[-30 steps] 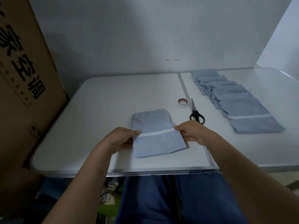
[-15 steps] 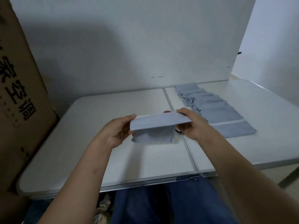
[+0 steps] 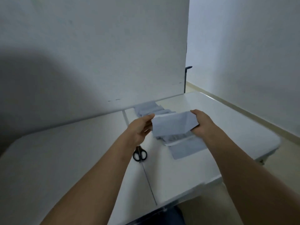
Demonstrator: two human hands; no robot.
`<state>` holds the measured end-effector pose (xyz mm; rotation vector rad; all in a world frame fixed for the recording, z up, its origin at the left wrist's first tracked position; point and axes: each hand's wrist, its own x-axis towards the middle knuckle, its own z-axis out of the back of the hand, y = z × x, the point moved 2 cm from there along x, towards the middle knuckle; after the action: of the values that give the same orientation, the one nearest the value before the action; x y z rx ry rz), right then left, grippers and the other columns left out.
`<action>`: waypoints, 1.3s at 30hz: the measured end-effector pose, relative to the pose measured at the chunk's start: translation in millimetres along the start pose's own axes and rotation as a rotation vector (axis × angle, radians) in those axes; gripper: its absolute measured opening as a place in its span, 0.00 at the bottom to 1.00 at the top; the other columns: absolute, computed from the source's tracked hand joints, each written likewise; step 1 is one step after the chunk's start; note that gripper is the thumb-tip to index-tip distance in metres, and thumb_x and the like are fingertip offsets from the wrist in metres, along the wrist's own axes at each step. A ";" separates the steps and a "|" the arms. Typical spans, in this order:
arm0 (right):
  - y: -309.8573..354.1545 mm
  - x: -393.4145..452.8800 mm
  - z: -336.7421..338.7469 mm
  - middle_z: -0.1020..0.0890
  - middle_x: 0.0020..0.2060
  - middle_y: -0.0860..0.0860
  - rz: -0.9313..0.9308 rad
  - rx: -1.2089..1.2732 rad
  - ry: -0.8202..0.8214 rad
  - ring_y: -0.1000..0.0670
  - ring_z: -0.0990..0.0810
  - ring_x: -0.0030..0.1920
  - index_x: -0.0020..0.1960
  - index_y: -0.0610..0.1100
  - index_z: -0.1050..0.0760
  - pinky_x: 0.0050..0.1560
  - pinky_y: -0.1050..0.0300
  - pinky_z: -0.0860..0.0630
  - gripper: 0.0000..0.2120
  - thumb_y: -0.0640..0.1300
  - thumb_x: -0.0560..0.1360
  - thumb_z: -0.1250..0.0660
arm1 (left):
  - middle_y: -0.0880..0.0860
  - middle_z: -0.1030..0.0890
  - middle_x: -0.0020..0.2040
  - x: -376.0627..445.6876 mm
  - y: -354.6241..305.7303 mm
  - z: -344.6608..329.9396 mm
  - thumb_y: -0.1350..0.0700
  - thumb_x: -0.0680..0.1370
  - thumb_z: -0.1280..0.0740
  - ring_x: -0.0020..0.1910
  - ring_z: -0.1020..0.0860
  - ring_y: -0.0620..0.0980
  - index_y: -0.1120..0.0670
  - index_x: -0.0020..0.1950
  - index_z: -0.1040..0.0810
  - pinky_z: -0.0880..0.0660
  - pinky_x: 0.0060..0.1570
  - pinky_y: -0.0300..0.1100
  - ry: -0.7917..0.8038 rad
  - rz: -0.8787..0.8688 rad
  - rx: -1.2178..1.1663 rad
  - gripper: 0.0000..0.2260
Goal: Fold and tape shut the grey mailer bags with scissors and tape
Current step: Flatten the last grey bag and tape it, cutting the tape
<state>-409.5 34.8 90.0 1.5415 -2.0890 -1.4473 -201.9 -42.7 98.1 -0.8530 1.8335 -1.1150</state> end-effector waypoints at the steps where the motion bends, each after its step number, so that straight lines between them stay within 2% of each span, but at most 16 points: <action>1: 7.5 10.5 2.7 0.20 0.35 0.46 0.016 0.021 -0.010 0.48 0.23 0.36 0.41 0.40 0.26 0.38 0.55 0.25 0.10 0.41 0.79 0.39 | 0.54 0.18 0.49 10.5 -1.8 -10.5 0.56 0.75 0.28 0.49 0.22 0.50 0.58 0.55 0.20 0.28 0.62 0.44 0.010 -0.020 -0.017 0.11; 3: 19.9 27.2 8.9 0.21 0.37 0.47 0.041 0.041 -0.008 0.48 0.22 0.37 0.41 0.41 0.26 0.39 0.55 0.25 0.09 0.42 0.79 0.39 | 0.53 0.17 0.51 26.8 -0.4 -25.9 0.56 0.76 0.29 0.53 0.22 0.50 0.56 0.55 0.19 0.28 0.62 0.44 0.029 -0.051 -0.028 0.09; 6: 27.8 39.5 30.3 0.24 0.28 0.49 0.048 -0.032 -0.034 0.51 0.25 0.29 0.35 0.43 0.29 0.31 0.59 0.29 0.12 0.43 0.78 0.38 | 0.53 0.17 0.56 38.4 23.4 -35.1 0.56 0.77 0.31 0.57 0.21 0.50 0.55 0.58 0.20 0.27 0.61 0.43 0.076 -0.027 -0.015 0.10; 8: 22.0 44.9 54.1 0.26 0.25 0.48 0.021 -0.248 -0.119 0.50 0.29 0.26 0.33 0.42 0.31 0.28 0.59 0.33 0.13 0.42 0.77 0.38 | 0.54 0.17 0.53 36.8 55.4 -35.2 0.57 0.78 0.32 0.51 0.19 0.50 0.57 0.59 0.21 0.22 0.51 0.40 0.077 0.066 0.000 0.11; 10: 13.7 48.2 77.3 0.28 0.28 0.45 -0.014 -0.500 -0.200 0.48 0.32 0.28 0.35 0.41 0.31 0.28 0.59 0.36 0.11 0.41 0.75 0.37 | 0.55 0.17 0.49 30.5 86.9 -35.0 0.58 0.77 0.31 0.43 0.19 0.49 0.60 0.58 0.22 0.21 0.40 0.38 0.055 0.190 0.001 0.11; 13: 5.7 46.9 100.1 0.30 0.34 0.45 -0.034 -0.785 -0.242 0.48 0.33 0.31 0.42 0.40 0.29 0.29 0.60 0.37 0.04 0.40 0.74 0.37 | 0.55 0.19 0.39 23.2 114.5 -34.7 0.59 0.76 0.30 0.34 0.21 0.47 0.62 0.55 0.22 0.21 0.34 0.37 0.044 0.318 0.031 0.10; 18: -1.3 38.9 120.3 0.31 0.32 0.44 -0.021 -1.227 -0.282 0.48 0.33 0.31 0.37 0.40 0.34 0.31 0.60 0.39 0.10 0.40 0.73 0.36 | 0.55 0.20 0.35 12.0 124.3 -37.9 0.61 0.77 0.30 0.33 0.20 0.48 0.62 0.50 0.22 0.20 0.34 0.37 0.094 0.417 0.130 0.06; 21: -5.9 35.3 117.6 0.22 0.48 0.41 0.063 -1.558 -0.328 0.42 0.24 0.44 0.45 0.39 0.27 0.43 0.57 0.28 0.07 0.44 0.74 0.35 | 0.56 0.16 0.37 2.7 124.0 -37.5 0.58 0.79 0.33 0.35 0.17 0.48 0.63 0.52 0.21 0.20 0.35 0.37 0.147 0.414 0.292 0.08; 24: -14.6 29.9 103.9 0.29 0.61 0.41 0.361 -1.796 -0.423 0.39 0.27 0.58 0.60 0.39 0.28 0.57 0.48 0.29 0.17 0.44 0.74 0.35 | 0.58 0.17 0.41 0.3 116.3 -32.2 0.51 0.80 0.34 0.37 0.18 0.50 0.64 0.52 0.20 0.20 0.41 0.41 0.174 0.259 0.583 0.16; 26: -31.1 26.4 86.4 0.28 0.57 0.40 0.674 -1.688 -0.296 0.39 0.27 0.55 0.58 0.38 0.27 0.54 0.47 0.28 0.14 0.39 0.73 0.35 | 0.57 0.18 0.45 11.0 109.8 -23.9 0.49 0.80 0.36 0.43 0.20 0.53 0.61 0.50 0.20 0.24 0.44 0.44 0.053 -0.089 1.035 0.16; 28: -53.8 25.6 74.0 0.26 0.54 0.42 0.760 -1.602 -0.109 0.40 0.26 0.53 0.56 0.40 0.26 0.53 0.47 0.27 0.12 0.38 0.73 0.36 | 0.56 0.22 0.54 15.5 102.2 -22.8 0.53 0.80 0.38 0.53 0.23 0.56 0.58 0.56 0.22 0.28 0.49 0.46 -0.087 -0.506 1.327 0.11; 29: -64.8 27.0 73.3 0.26 0.55 0.43 0.742 -1.607 -0.065 0.41 0.26 0.55 0.58 0.41 0.26 0.55 0.47 0.28 0.12 0.40 0.74 0.35 | 0.56 0.25 0.61 17.5 102.1 -23.9 0.54 0.80 0.38 0.58 0.26 0.57 0.55 0.62 0.24 0.29 0.53 0.48 -0.078 -0.616 1.387 0.12; 31: -83.9 31.0 78.7 0.28 0.62 0.44 0.711 -1.685 -0.048 0.41 0.29 0.62 0.64 0.45 0.29 0.62 0.46 0.31 0.18 0.46 0.76 0.35 | 0.53 0.37 0.75 21.9 108.6 -26.3 0.49 0.82 0.41 0.73 0.38 0.55 0.49 0.74 0.34 0.36 0.66 0.55 0.069 -0.593 1.511 0.20; 34: -101.1 33.5 87.3 0.34 0.72 0.43 0.697 -1.724 -0.044 0.40 0.36 0.71 0.73 0.47 0.36 0.68 0.45 0.35 0.26 0.55 0.78 0.39 | 0.47 0.55 0.80 31.8 126.2 -26.7 0.39 0.82 0.50 0.78 0.55 0.51 0.42 0.78 0.49 0.54 0.72 0.60 0.258 -0.431 1.691 0.25; 37: -107.9 36.8 85.7 0.43 0.77 0.43 0.675 -1.822 -0.057 0.41 0.43 0.76 0.78 0.48 0.45 0.73 0.45 0.44 0.34 0.63 0.77 0.54 | 0.46 0.59 0.79 44.1 135.1 -23.9 0.37 0.81 0.52 0.78 0.58 0.51 0.42 0.79 0.52 0.58 0.72 0.61 0.266 -0.400 1.726 0.27; 39: -109.5 43.2 81.9 0.49 0.78 0.44 0.652 -1.878 -0.071 0.42 0.49 0.77 0.79 0.49 0.51 0.75 0.47 0.50 0.32 0.61 0.79 0.54 | 0.45 0.59 0.79 51.7 134.9 -22.8 0.37 0.81 0.53 0.78 0.58 0.50 0.41 0.79 0.52 0.58 0.72 0.61 0.257 -0.404 1.720 0.27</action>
<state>-409.5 49.0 -52.7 0.0176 -0.3336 -1.9057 -263.2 -26.7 -33.7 0.0332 0.2858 -2.4140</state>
